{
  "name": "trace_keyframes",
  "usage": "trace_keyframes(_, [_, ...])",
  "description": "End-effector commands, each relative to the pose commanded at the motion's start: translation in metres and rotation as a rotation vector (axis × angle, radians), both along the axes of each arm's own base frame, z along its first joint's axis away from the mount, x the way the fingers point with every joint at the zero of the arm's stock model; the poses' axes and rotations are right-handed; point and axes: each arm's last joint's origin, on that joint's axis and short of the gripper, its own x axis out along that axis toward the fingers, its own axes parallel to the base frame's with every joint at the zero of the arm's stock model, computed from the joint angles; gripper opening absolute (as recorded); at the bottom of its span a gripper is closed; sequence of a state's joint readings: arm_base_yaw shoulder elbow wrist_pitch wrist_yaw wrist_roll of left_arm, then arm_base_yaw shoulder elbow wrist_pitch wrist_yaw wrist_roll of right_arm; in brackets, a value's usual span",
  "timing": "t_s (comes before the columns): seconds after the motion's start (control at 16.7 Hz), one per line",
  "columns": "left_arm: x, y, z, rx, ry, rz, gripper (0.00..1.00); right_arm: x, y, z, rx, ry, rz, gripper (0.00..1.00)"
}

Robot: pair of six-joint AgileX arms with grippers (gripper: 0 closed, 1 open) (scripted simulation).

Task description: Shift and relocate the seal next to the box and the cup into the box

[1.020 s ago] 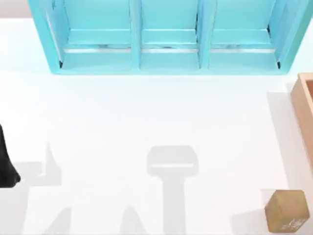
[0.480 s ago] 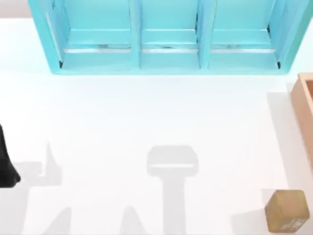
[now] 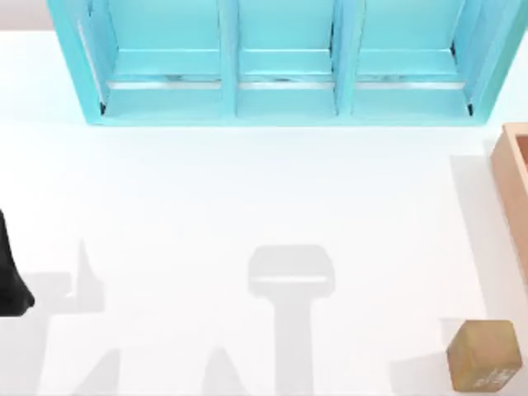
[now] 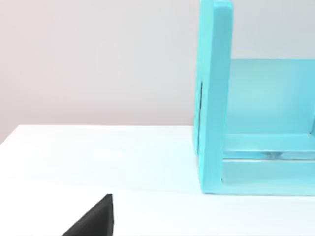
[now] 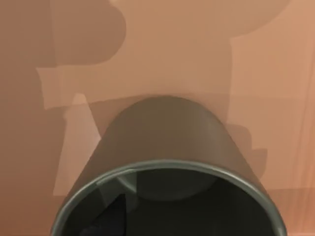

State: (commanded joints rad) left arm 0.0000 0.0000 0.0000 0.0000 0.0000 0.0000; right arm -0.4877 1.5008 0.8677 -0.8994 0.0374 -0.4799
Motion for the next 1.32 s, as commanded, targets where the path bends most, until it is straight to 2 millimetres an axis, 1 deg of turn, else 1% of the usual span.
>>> trace_keyframes(0.3, [0.000,0.000,0.000,0.000,0.000,0.000,1.00,0.000,0.000,0.001,-0.001,-0.004,0.000,1.00])
trace_keyframes(0.36, [0.000,0.000,0.000,0.000,0.000,0.000,1.00,0.002,-0.001,0.006,-0.002,-0.023,0.004,1.00])
trace_keyframes(0.48, [0.000,0.000,0.000,0.000,0.000,0.000,1.00,0.010,-0.002,0.023,-0.007,-0.092,0.022,1.00])
trace_keyframes(0.6, [0.000,0.000,0.000,0.000,0.000,0.000,1.00,0.020,-0.005,0.045,-0.015,-0.161,0.047,1.00])
trace_keyframes(0.72, [0.000,0.000,0.000,0.000,0.000,0.000,1.00,0.025,-0.008,0.065,-0.022,-0.182,0.060,1.00])
trace_keyframes(0.84, [0.000,0.000,0.000,0.000,0.000,0.000,1.00,0.023,-0.009,0.080,-0.028,-0.155,0.054,1.00])
trace_keyframes(0.96, [0.000,0.000,0.000,0.000,0.000,0.000,1.00,0.015,-0.006,0.091,-0.025,-0.100,0.036,1.00])
trace_keyframes(1.14, [0.000,0.000,0.000,0.000,0.000,0.000,1.00,0.003,-0.001,0.098,-0.006,-0.020,0.009,1.00])
trace_keyframes(1.32, [0.000,0.000,0.000,0.000,0.000,0.000,1.00,0.000,0.000,0.100,0.000,-0.001,-0.001,1.00])
